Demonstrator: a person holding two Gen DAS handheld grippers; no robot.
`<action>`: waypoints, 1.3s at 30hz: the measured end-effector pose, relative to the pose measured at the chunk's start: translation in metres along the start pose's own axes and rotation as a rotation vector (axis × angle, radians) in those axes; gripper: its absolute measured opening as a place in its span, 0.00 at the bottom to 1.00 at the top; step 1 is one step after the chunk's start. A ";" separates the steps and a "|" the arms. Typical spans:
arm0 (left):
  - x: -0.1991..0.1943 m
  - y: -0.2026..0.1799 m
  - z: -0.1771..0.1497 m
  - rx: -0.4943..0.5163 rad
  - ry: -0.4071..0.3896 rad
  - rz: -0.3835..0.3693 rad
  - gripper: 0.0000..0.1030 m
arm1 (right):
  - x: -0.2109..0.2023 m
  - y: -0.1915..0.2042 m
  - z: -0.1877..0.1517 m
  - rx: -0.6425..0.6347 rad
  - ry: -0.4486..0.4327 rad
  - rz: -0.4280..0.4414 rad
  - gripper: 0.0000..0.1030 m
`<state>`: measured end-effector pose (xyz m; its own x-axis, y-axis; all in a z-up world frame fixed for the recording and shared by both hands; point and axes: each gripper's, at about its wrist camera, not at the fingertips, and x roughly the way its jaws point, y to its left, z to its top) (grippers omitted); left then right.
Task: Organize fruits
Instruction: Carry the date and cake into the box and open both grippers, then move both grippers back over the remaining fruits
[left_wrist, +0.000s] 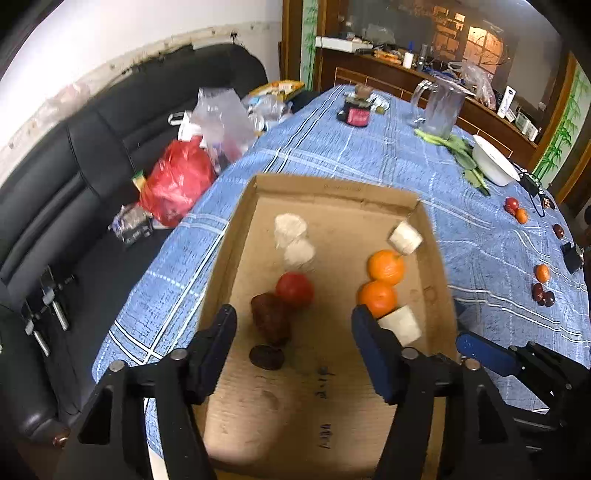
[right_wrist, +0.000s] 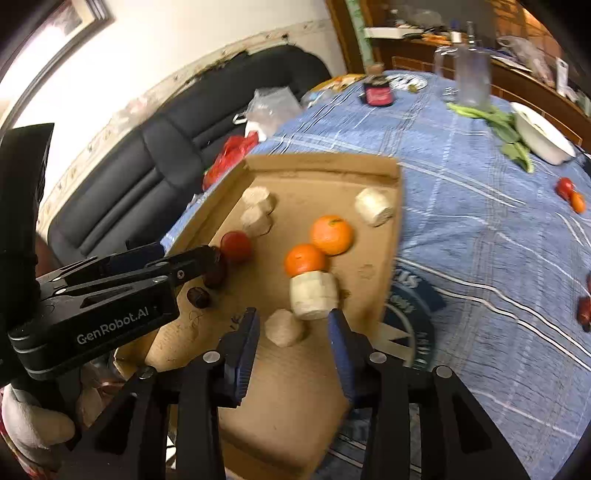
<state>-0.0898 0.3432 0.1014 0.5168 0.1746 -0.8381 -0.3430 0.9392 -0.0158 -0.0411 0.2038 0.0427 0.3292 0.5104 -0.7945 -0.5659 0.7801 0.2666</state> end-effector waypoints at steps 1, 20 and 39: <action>-0.005 -0.006 0.001 0.012 -0.012 0.005 0.67 | -0.005 -0.004 -0.002 0.010 -0.006 -0.004 0.42; -0.077 -0.142 -0.024 0.252 -0.169 0.029 0.69 | -0.088 -0.083 -0.046 0.107 -0.084 -0.090 0.48; -0.087 -0.207 -0.044 0.315 -0.162 -0.014 0.69 | -0.130 -0.140 -0.073 0.190 -0.106 -0.127 0.48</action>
<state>-0.0978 0.1203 0.1537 0.6465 0.1817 -0.7409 -0.0892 0.9826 0.1631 -0.0602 0.0018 0.0685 0.4717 0.4311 -0.7692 -0.3659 0.8894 0.2741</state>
